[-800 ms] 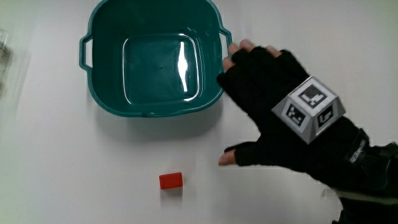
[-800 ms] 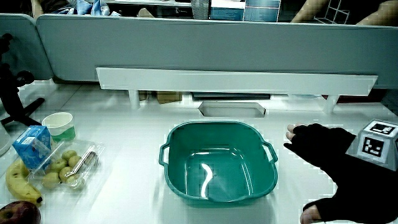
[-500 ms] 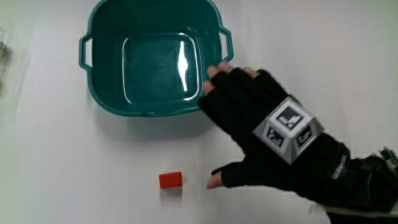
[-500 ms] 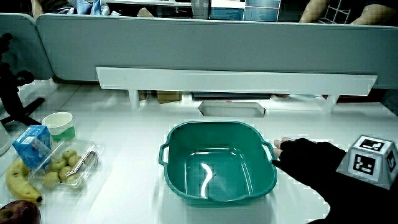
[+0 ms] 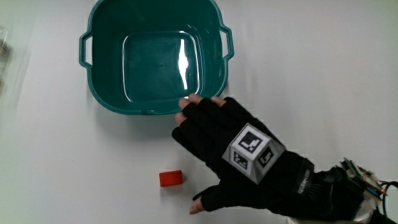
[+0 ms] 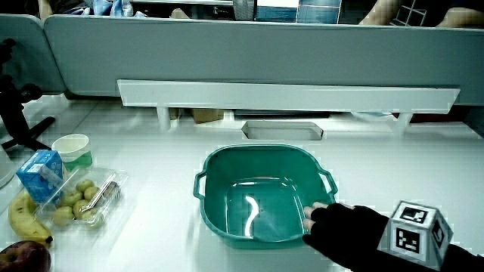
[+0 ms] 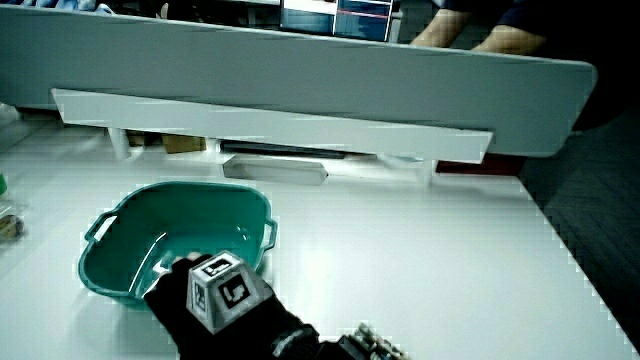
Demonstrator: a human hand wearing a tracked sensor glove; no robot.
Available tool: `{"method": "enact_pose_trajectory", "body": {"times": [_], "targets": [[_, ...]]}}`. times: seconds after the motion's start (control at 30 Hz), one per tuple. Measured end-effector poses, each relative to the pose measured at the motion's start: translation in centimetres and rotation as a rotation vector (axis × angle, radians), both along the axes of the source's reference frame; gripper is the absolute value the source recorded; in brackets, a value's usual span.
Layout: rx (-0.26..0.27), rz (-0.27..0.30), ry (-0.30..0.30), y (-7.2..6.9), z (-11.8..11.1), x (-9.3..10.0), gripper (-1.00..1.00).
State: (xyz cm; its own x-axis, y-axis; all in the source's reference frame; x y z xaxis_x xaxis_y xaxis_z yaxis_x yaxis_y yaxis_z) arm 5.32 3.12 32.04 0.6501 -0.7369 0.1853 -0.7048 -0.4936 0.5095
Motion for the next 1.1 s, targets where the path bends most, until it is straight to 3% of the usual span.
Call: {"method": "enact_pose_trajectory", "body": {"times": [0.1, 0.17, 0.23, 0.7, 1.1], "targets": [[-0.01, 0.006, -0.01, 0.3, 0.3, -0.6, 0.0], [-0.014, -0.02, 0.005, 0.7, 1.4, -0.9, 0.0], [-0.035, -0.03, -0.011, 0.8, 0.8, -1.6, 0.0], [-0.11, -0.074, 0.035, 2.0, 4.3, -3.7, 0.0], [-0.157, -0.059, 0.043, 1.4, 6.7, -4.7, 0.0]]}}
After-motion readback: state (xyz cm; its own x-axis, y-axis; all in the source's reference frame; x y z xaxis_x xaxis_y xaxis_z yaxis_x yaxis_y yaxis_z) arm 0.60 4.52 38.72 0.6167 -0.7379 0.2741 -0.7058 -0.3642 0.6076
